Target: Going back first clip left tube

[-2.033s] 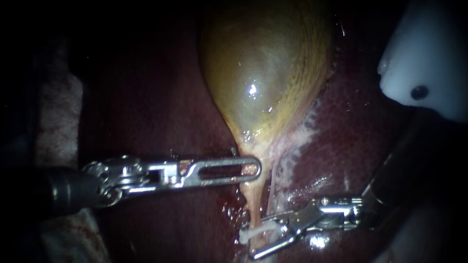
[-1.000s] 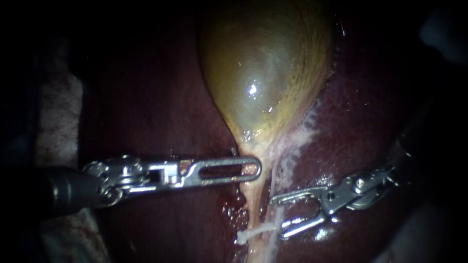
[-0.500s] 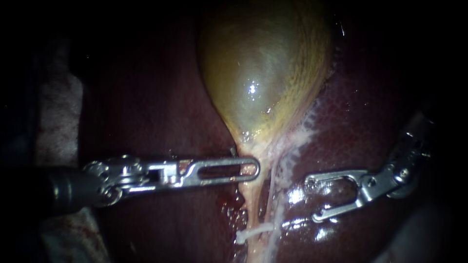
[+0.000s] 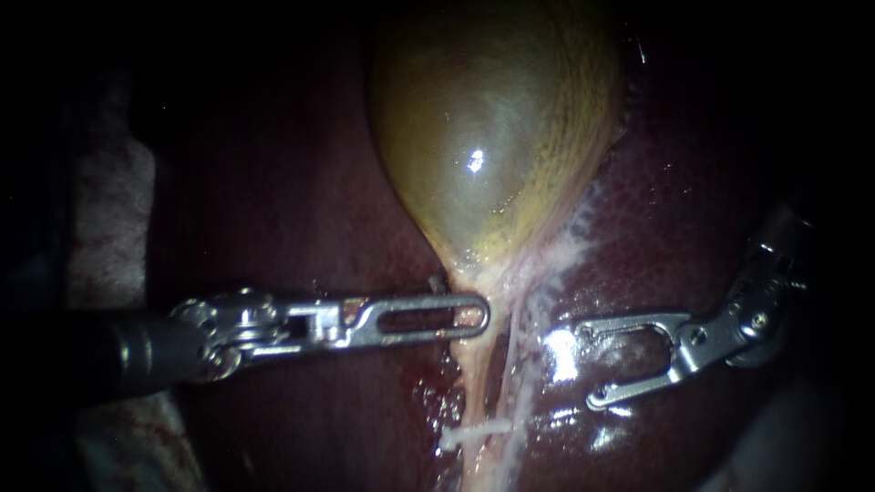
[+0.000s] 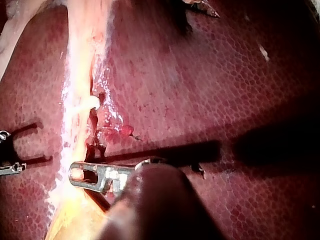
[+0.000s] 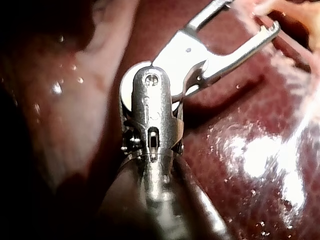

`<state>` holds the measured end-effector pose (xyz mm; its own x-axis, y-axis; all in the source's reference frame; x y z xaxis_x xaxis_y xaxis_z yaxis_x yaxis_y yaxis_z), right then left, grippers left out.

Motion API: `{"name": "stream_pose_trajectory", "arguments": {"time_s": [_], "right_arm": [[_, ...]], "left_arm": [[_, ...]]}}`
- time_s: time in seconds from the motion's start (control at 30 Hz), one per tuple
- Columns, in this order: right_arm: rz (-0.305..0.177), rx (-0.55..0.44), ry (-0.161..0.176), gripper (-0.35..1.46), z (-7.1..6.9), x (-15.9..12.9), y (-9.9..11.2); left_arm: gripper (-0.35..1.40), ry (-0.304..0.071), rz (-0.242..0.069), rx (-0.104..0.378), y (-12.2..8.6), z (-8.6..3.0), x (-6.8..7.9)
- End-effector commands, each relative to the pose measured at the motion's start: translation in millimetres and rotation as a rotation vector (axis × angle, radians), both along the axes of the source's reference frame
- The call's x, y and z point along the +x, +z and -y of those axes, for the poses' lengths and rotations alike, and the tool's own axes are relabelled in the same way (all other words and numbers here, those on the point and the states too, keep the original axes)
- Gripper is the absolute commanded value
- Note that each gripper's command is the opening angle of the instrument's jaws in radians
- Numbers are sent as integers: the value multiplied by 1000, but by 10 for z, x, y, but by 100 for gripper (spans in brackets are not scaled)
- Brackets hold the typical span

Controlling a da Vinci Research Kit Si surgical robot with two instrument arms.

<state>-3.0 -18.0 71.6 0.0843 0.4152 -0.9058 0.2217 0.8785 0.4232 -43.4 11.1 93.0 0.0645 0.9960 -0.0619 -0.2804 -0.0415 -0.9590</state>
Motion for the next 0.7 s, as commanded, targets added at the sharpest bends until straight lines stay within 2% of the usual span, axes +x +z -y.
{"name": "stream_pose_trajectory", "arguments": {"time_s": [0.03, 0.33, 0.7], "right_arm": [[0, 0, 0, 49, 0, 0, 0], [0, 0, 1, 48, 1, 1, 2], [1, 0, 2, 48, 2, 3, 4]], "left_arm": [[-35, -3, -4, -1, 3, 0, 0], [-35, -14, -14, -14, 26, -2, -3], [-35, -17, -16, -19, 38, -3, -9]]}}
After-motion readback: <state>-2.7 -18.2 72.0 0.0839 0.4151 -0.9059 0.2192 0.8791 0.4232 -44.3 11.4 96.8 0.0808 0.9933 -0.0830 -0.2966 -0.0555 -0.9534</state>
